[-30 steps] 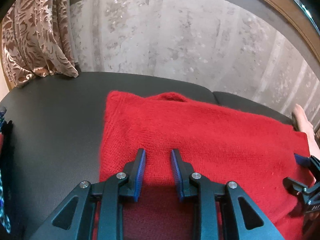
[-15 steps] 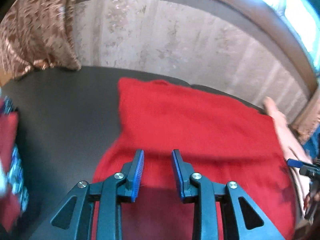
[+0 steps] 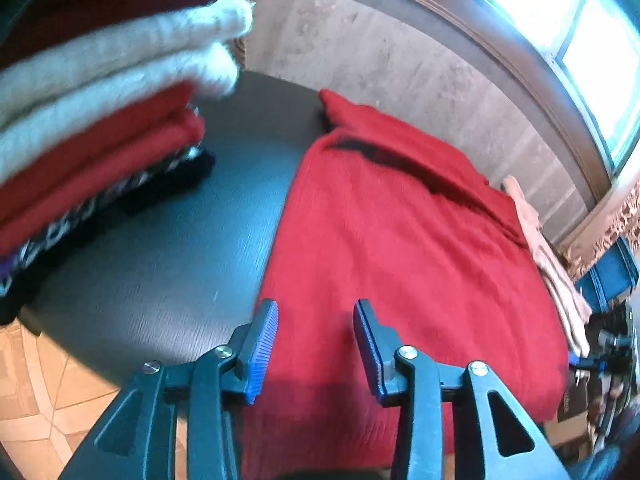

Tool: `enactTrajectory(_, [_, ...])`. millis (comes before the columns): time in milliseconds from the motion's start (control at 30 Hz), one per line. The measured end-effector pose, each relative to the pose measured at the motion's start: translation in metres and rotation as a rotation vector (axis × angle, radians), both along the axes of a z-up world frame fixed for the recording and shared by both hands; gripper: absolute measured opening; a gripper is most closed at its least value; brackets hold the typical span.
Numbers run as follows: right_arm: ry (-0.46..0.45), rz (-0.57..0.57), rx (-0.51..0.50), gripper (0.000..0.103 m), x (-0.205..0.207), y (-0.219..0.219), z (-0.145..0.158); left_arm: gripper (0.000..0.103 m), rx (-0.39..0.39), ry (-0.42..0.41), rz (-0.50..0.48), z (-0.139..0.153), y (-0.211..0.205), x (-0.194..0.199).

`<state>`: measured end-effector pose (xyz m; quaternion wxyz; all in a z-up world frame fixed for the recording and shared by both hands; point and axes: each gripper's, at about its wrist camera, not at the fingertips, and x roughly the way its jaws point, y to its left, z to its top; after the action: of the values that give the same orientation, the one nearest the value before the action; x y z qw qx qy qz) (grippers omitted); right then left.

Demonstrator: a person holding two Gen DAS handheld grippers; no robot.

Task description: Fold clothes

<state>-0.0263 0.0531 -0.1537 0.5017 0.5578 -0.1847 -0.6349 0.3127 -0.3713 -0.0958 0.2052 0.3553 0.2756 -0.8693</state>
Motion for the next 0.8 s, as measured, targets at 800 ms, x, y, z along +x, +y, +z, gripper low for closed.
enactTrajectory(800, [0.175,0.050,-0.021,0.103,0.036,-0.008,0.002,0.047,0.045,-0.020,-0.061,0.000,-0.006,0.016])
